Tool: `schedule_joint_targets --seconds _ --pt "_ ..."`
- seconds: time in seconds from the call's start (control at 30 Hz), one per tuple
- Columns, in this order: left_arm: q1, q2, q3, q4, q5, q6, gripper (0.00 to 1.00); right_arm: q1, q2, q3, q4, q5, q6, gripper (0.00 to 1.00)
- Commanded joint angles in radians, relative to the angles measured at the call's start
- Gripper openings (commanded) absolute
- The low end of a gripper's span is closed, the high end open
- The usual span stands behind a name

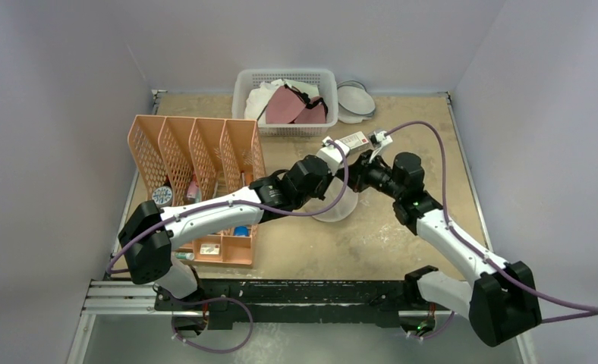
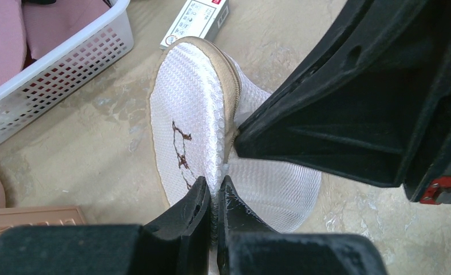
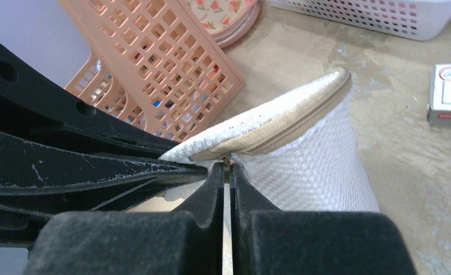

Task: Unzip the laundry bag and remove the bra

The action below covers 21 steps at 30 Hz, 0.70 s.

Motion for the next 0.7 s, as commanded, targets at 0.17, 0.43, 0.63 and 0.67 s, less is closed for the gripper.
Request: schedule_joint_targets --seconds 0.17,0.43,0.63,0.67 --pt "-0.012 -0.041 0.051 0.048 -0.082 0.043 0.0 -0.055 -0.106 0.092 -0.252 0.407 -0.032 0.0" --pt "-0.019 -0.031 0.066 0.027 -0.102 0.066 0.04 -0.214 -0.06 0.14 -0.286 0.099 -0.167 0.0" --pt "-0.019 -0.055 0.064 0.028 0.044 0.05 0.33 -0.21 -0.115 0.122 -0.198 -0.161 -0.2 0.0" --pt "-0.019 -0.063 0.06 0.035 0.076 0.047 0.35 -0.21 -0.126 0.118 -0.189 -0.18 -0.195 0.0"
